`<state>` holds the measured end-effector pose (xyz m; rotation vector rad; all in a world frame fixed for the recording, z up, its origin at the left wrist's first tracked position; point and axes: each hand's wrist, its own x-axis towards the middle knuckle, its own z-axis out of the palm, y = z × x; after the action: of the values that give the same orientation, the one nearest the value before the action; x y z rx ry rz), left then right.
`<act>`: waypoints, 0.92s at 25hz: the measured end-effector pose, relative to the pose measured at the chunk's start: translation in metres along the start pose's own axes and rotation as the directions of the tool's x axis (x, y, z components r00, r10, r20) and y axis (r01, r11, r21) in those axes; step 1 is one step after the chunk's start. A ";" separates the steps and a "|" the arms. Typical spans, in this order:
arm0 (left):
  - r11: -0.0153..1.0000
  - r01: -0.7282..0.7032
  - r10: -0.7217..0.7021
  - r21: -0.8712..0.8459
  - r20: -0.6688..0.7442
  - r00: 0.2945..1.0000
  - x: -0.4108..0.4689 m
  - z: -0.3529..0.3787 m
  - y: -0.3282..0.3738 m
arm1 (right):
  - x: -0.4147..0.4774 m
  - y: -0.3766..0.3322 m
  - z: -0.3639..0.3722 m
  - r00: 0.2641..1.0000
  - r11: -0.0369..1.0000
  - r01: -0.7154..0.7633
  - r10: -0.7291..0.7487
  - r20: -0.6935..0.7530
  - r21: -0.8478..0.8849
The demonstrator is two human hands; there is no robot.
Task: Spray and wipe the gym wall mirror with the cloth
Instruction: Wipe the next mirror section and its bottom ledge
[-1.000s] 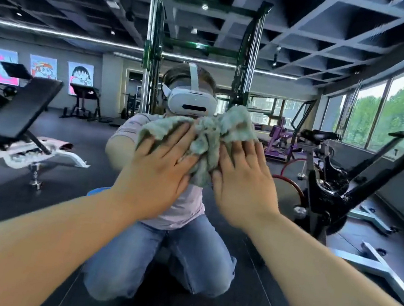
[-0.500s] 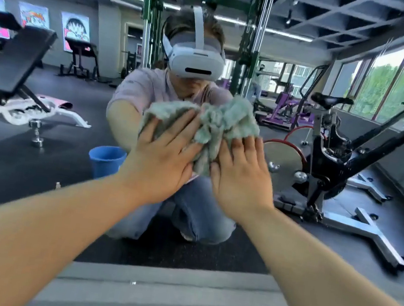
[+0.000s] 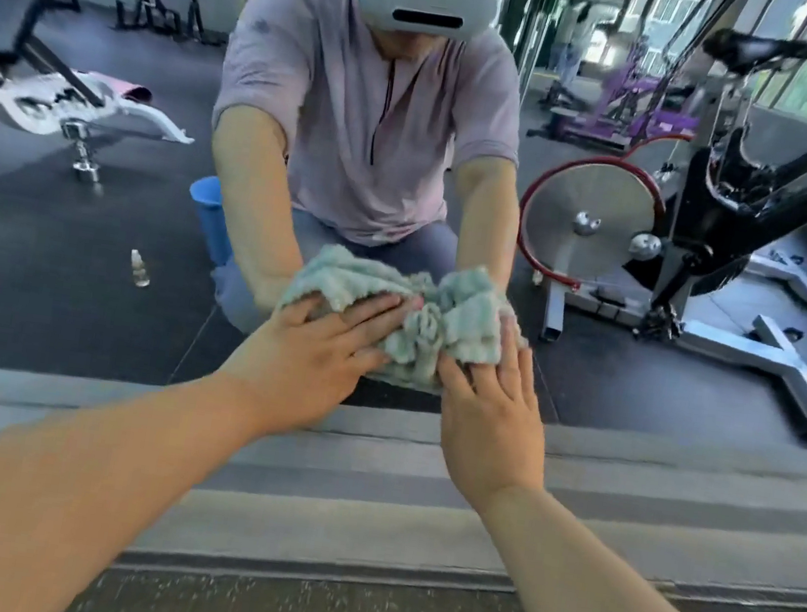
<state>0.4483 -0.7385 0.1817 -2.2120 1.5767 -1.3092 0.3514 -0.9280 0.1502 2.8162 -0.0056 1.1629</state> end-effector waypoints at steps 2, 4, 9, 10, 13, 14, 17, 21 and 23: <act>0.999 -0.030 0.031 -0.038 0.017 0.999 -0.010 0.007 0.000 | -0.007 0.005 0.001 0.998 0.999 0.032 -0.029 -0.062 0.039; 0.999 -0.034 0.034 -0.043 0.007 0.999 -0.009 0.008 -0.003 | 0.005 0.004 -0.007 0.985 0.995 -0.016 0.032 -0.172 0.093; 0.991 -0.064 0.069 -0.115 0.036 0.997 -0.050 0.035 0.018 | -0.011 -0.022 0.022 0.980 0.953 -0.109 0.150 -0.127 0.283; 0.987 -0.102 0.113 -0.124 0.082 0.990 -0.064 0.043 0.028 | -0.025 -0.029 0.035 0.990 0.941 -0.108 0.133 -0.055 0.321; 0.980 -0.159 0.174 -0.118 0.124 0.977 -0.077 0.046 0.038 | -0.047 -0.042 0.049 0.973 0.884 -0.221 0.169 0.159 0.412; 0.987 -0.112 0.121 -0.113 0.075 0.990 -0.073 0.040 0.034 | -0.045 -0.044 0.045 0.963 0.858 -0.262 0.203 0.176 0.441; 0.961 0.255 -0.268 -0.104 -0.138 0.954 -0.057 0.015 0.009 | -0.025 -0.045 0.026 0.929 0.769 -0.340 0.364 0.067 0.541; 0.864 0.419 -0.443 -0.279 -0.023 0.896 -0.067 0.021 0.033 | -0.022 -0.050 0.029 0.898 0.797 -0.438 0.365 0.246 0.416; 0.806 0.478 -0.467 -0.349 0.121 0.876 -0.075 0.028 0.055 | -0.034 -0.053 0.035 0.821 0.805 -0.512 0.358 0.444 0.298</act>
<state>0.4231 -0.7117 0.0913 -2.9984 1.4018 -1.1331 0.3541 -0.8792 0.0965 3.5029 -0.5482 0.7237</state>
